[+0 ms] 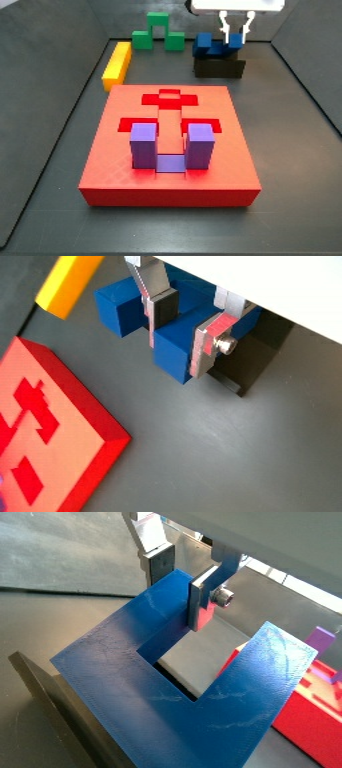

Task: Pick up the blue object. Move up. Place the blue object on the fixture. Regrasp the blue object. Move to above the board. Insert the blue object.
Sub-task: Place the blue object on the fixture, then regrasp the blue object.

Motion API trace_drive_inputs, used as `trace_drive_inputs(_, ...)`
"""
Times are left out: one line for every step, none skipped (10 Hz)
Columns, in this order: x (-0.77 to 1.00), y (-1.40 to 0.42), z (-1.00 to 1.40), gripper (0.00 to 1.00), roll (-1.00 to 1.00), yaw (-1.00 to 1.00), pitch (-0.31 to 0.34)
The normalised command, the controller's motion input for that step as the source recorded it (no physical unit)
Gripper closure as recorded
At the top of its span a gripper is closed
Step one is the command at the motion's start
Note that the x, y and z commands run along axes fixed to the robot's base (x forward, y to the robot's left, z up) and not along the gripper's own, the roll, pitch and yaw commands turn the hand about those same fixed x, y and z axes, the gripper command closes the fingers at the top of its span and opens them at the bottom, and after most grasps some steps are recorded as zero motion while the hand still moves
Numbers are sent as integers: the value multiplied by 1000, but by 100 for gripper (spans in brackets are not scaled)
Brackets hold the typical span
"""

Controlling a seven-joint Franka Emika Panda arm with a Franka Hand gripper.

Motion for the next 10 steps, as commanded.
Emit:
trace_drive_inputs(657, -17, -449, 100, 243, 0, 0)
trace_drive_inputs(654, -20, -471, 100, 334, 0, 0)
trace_drive_inputs(506, -51, -411, 100, 383, 0, 0)
trace_drive_inputs(260, -63, -86, 100, 89, 0, 69)
trace_drive_inputs(0, 0, 0, 100, 0, 0, 0)
trace_drive_inputs(0, 0, 0, 0, 0, 0, 0)
trace_drive_inputs(37, -180, 91, 0, 323, 0, 54)
trace_drive_inputs(9, -146, 166, 0, 280, 0, 46)
trace_drive_inputs(0, -91, 266, 0, 257, 0, 29)
trace_drive_inputs(26, -91, 343, 0, 520, 0, 157)
